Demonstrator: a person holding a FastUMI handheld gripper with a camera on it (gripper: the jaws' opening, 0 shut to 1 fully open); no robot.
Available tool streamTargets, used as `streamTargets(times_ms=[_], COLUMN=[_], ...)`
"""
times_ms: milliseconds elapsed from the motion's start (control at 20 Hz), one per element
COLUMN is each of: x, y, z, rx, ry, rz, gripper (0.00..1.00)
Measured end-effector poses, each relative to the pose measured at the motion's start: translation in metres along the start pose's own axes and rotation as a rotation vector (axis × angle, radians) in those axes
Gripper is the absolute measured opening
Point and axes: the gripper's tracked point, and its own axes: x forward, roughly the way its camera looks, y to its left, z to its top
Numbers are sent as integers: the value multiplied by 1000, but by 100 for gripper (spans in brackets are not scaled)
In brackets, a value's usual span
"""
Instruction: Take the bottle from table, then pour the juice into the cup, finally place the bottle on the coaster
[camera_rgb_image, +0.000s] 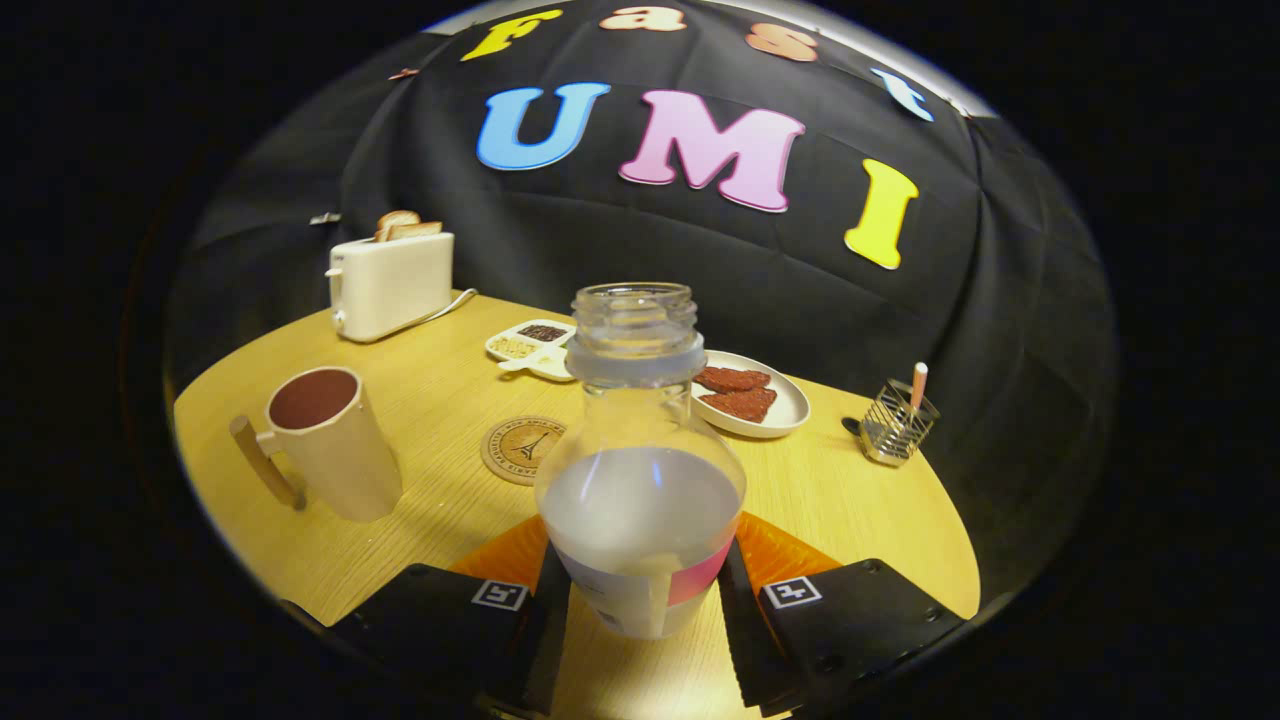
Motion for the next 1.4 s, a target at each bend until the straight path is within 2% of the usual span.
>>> streamTargets(times_ms=[150, 450, 800, 1100, 1400], x=[-1, 2, 15, 20, 31], y=[6, 25, 36, 56, 64], z=[3, 28, 60, 70, 84], rx=[-141, -392, -720, -968, -1196], ry=[46, 47, -20, -53, -64], rz=[4, 1, -78, -63, -102], gripper=[70, 70, 70, 69, 69])
